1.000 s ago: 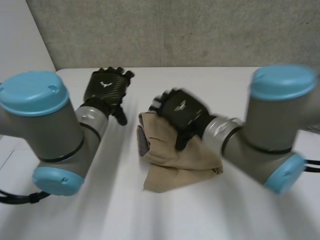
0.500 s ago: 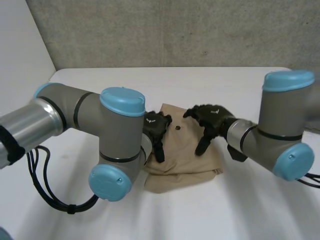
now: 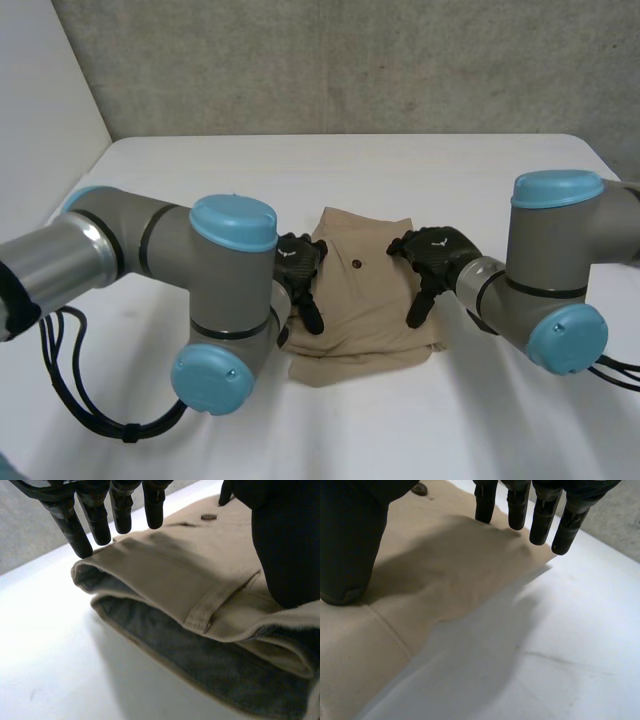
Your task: Fold the laundry.
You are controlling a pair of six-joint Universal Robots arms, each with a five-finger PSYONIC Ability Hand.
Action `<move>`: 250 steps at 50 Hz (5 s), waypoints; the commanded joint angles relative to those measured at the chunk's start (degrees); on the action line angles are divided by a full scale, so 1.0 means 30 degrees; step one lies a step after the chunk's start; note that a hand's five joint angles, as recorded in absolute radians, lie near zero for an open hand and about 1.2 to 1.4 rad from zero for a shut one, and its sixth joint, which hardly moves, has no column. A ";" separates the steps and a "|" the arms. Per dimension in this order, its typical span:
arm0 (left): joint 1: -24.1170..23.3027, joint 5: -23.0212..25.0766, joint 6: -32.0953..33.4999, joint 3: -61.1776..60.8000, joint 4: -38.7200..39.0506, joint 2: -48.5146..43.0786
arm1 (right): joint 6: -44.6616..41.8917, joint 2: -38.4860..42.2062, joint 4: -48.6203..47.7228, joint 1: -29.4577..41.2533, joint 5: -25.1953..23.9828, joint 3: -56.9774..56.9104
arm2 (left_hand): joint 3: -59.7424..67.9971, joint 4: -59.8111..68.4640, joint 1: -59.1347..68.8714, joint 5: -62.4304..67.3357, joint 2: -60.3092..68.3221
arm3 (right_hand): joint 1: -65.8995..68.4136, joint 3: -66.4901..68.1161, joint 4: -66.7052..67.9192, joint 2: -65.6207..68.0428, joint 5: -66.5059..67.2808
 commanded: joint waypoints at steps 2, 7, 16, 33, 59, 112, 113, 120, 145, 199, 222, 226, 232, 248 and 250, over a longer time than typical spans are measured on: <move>0.0099 0.0075 0.0002 -0.0991 -0.0088 0.2937 | 0.0034 -0.3174 -0.0762 -0.0131 -0.0035 0.1469 | -0.0532 -0.0391 -0.0244 -0.0777 -0.0403 | 0.0147 -0.0619 -0.1051 -0.0741 -0.1138; 0.0567 0.0104 -0.0027 -0.2016 0.0029 0.5342 | 0.0063 -0.5898 -0.1759 -0.0132 0.0403 0.2904 | -0.0589 -0.0447 -0.0301 -0.0834 -0.0459 | 0.0147 -0.0619 -0.1051 -0.0741 -0.1138; 0.1154 0.1041 -0.0027 -0.5732 0.1490 0.8829 | 0.0063 -0.8216 -0.1672 -0.0073 0.1693 0.5774 | -0.0588 -0.0447 -0.0300 -0.0833 -0.0459 | 0.0147 -0.0619 -0.1051 -0.0741 -0.1138; 0.1301 0.1159 0.0002 -0.9694 0.5127 1.0005 | 0.0649 -0.6169 -0.7880 0.1506 0.1487 1.1286 | -0.0588 -0.0447 -0.0300 -0.0833 -0.0459 | 0.0147 -0.0619 -0.1051 -0.0741 -0.1138; 0.2238 0.1188 -0.0086 -1.0427 0.5684 1.0034 | -0.1606 -0.1303 -1.0080 0.2916 0.2191 0.7653 | -0.0588 -0.0447 -0.0300 -0.0833 -0.0459 | 0.0147 -0.0619 -0.1051 -0.0741 -0.1138; 0.2238 0.1159 -0.0115 -1.0778 0.5743 1.0152 | -0.2368 0.0661 -0.8059 0.2740 0.0815 0.2995 | -0.0588 -0.0447 -0.0300 -0.0833 -0.0459 | 2.3481 2.2715 2.2283 2.2592 2.2195; 0.2238 0.1159 -0.0115 -1.0778 0.5743 1.0152 | -0.2427 0.0631 -0.8000 0.2711 0.0698 0.2936 | -0.0588 -0.0447 -0.0300 -0.0833 -0.0459 | 2.3481 2.2715 2.2283 2.2592 2.2195; 0.2239 0.1159 -0.0115 -1.0778 0.5743 1.0152 | -0.4212 0.0544 -0.7677 0.1453 0.0404 0.2291 | -0.0588 -0.0447 -0.0300 -0.0833 -0.0459 | 2.3481 2.2715 2.2283 2.2592 2.2195; 0.2268 0.1159 -0.0115 -1.0749 0.5772 1.0152 | -0.9252 0.1070 -0.6886 -0.5286 -0.1851 0.0067 | -0.0589 -0.0447 -0.0301 -0.0834 -0.0459 | 2.3481 2.2715 2.2283 2.2592 2.2195; 0.2356 0.1159 -0.0086 -1.0808 0.6299 1.0181 | -0.4830 0.6198 -0.3898 -1.4691 -0.9116 -0.9428 | -0.0644 -0.0502 -0.0356 -0.0889 -0.0514 | 2.1258 2.0492 2.0060 2.0370 1.9973; 0.2385 0.1158 -0.0115 -1.0808 0.6299 1.0327 | -0.4917 0.1044 0.2602 -1.5131 -0.6133 -0.6646 | -0.0645 -0.0503 -0.0356 -0.0889 -0.0515 | 0.0147 -0.0619 -0.1051 -0.0741 -0.1138; 0.2385 0.1159 -0.0115 -1.0778 0.6299 1.0561 | -0.5472 -0.0012 0.3922 -1.5481 -0.4083 -0.5885 | -0.0645 -0.0503 -0.0356 -0.0889 -0.0515 | 0.0147 -0.0619 -0.1051 -0.0741 -0.1138; 0.2414 0.1129 -0.0086 -1.0545 0.6329 1.1088 | -0.8278 -0.0716 0.3723 -1.6858 -0.0396 -0.4946 | -0.0660 -0.0518 -0.0372 -0.0905 -0.0530 | 0.0147 -0.0619 -0.1051 -0.0741 -0.1138; 0.2999 0.1159 -0.0027 -0.9519 0.6270 1.2611 | -0.4544 -0.6336 -0.5213 -1.4257 0.2485 -0.1961 | -0.0660 -0.0518 -0.0372 -0.0905 -0.0530 | 0.0147 -0.0619 -0.1051 -0.0741 -0.1138; 0.3088 0.1159 -0.0027 -0.9519 0.6270 1.2729 | -0.3254 -0.7362 -0.5654 -1.3320 0.2076 -0.1112 | -0.0660 -0.0518 -0.0372 -0.0905 -0.0530 | 0.0147 -0.0619 -0.1051 -0.0741 -0.1138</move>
